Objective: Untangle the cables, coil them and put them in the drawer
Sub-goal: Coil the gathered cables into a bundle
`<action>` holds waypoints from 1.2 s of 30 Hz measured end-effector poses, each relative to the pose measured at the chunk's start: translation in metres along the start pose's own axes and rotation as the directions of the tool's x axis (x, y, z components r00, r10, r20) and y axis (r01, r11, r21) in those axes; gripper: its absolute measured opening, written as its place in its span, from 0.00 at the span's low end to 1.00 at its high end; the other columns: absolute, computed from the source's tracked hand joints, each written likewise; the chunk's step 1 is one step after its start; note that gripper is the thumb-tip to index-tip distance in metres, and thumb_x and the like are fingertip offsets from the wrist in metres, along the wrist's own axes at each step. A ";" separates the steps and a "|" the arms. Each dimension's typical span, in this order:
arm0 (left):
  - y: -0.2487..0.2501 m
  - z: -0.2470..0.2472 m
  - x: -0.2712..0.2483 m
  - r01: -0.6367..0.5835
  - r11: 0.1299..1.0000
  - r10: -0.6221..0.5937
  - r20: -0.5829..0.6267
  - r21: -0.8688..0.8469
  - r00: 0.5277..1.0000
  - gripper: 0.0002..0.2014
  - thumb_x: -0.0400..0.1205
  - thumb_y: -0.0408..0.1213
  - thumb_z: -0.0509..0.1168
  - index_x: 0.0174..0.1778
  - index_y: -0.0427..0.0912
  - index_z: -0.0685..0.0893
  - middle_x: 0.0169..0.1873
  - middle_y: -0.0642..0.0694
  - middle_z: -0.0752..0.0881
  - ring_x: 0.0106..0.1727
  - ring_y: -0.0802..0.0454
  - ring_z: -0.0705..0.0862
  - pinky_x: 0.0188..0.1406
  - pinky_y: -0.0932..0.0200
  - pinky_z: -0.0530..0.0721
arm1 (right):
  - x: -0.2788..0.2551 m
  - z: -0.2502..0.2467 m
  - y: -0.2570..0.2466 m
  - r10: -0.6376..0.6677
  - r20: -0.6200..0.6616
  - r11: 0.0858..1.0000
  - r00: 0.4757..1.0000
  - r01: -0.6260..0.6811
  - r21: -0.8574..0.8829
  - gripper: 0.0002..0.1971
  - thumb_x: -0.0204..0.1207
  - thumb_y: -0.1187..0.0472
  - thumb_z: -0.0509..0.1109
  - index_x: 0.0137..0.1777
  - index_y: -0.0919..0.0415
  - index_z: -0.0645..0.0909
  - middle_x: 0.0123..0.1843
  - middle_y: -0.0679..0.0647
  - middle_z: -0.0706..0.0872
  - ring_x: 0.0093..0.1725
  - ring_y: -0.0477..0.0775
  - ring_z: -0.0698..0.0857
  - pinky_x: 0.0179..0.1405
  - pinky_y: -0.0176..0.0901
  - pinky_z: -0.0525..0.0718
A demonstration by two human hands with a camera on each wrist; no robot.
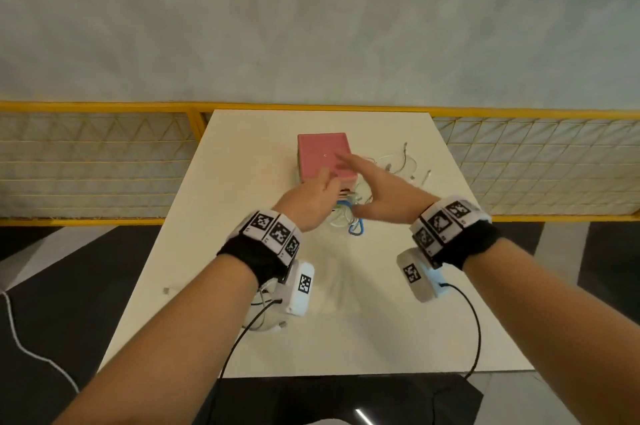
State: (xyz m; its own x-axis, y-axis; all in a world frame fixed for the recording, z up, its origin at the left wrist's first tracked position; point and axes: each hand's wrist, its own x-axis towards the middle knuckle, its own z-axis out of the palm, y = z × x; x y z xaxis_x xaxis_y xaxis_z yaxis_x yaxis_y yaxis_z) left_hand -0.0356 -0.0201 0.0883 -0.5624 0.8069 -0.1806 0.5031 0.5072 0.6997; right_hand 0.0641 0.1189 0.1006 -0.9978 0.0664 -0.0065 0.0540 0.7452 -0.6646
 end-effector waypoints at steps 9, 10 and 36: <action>-0.004 0.007 -0.002 -0.040 0.969 0.061 0.079 -0.243 0.995 0.12 0.86 0.47 0.60 0.58 0.47 0.66 0.29 0.45 0.77 0.26 0.51 0.73 0.23 0.58 0.72 | 0.006 0.039 0.008 0.130 -0.213 0.947 0.968 -0.185 -0.263 0.22 0.76 0.68 0.63 0.71 0.57 0.73 0.52 0.60 0.88 0.50 0.62 0.87 0.44 0.44 0.79; -0.013 0.007 -0.006 -0.048 0.972 0.072 0.100 -0.228 0.992 0.14 0.85 0.51 0.61 0.60 0.47 0.70 0.27 0.47 0.77 0.25 0.51 0.73 0.24 0.59 0.73 | 0.003 0.032 0.012 0.174 -0.264 0.942 0.949 -0.238 -0.235 0.21 0.76 0.70 0.61 0.68 0.57 0.77 0.54 0.59 0.88 0.52 0.61 0.86 0.45 0.42 0.77; -0.026 0.013 -0.038 -0.085 0.992 0.084 0.009 0.096 0.996 0.21 0.82 0.60 0.62 0.57 0.47 0.85 0.44 0.47 0.88 0.44 0.49 0.85 0.44 0.50 0.81 | -0.042 0.023 0.026 0.151 -0.273 0.965 0.950 -0.201 -0.168 0.08 0.79 0.61 0.68 0.52 0.61 0.87 0.40 0.55 0.83 0.43 0.56 0.83 0.36 0.34 0.69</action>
State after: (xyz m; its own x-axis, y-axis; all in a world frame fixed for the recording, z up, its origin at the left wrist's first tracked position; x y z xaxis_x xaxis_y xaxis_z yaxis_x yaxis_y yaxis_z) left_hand -0.0190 -0.0596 0.0683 -0.5123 0.8494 -0.1271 0.6098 0.4639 0.6426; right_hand 0.1069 0.1202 0.0658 -0.9291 0.3567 0.0979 0.2597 0.8175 -0.5141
